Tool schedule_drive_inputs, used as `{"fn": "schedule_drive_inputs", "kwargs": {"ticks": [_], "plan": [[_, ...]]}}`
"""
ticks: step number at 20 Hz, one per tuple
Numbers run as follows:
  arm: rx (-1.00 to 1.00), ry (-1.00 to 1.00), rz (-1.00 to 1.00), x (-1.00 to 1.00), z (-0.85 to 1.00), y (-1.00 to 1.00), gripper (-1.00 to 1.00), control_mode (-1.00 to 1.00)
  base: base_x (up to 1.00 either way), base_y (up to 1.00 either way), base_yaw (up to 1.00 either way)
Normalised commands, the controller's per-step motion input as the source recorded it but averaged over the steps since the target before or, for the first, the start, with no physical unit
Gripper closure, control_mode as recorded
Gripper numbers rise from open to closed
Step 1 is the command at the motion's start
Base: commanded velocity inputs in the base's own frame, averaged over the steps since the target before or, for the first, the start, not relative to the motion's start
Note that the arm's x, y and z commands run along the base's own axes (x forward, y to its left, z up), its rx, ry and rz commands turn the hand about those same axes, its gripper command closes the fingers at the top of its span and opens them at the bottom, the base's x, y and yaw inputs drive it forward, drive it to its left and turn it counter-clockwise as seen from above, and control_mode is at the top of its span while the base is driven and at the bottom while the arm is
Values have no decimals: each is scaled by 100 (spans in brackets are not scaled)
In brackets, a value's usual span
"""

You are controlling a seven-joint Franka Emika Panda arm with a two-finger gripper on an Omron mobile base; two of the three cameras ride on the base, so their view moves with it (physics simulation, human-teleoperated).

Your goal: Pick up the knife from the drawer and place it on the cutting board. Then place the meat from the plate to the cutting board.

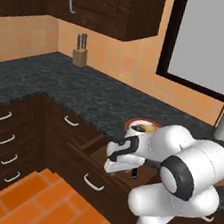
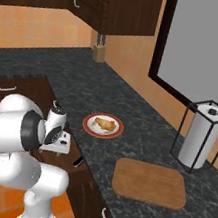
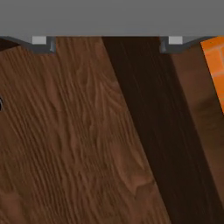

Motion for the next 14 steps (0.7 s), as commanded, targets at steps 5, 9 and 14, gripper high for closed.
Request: {"fn": "schedule_drive_inputs", "kwargs": {"ticks": [5, 9, 14], "plan": [[0, 6, 0, 0, -54, 28, -100, -100, 0, 0, 0], [0, 17, 2, -32, -42, 66, -100, -100, 0, 0, 0], [0, 12, 4, -74, -37, 93, -100, -100, 0, 0, 0]]}}
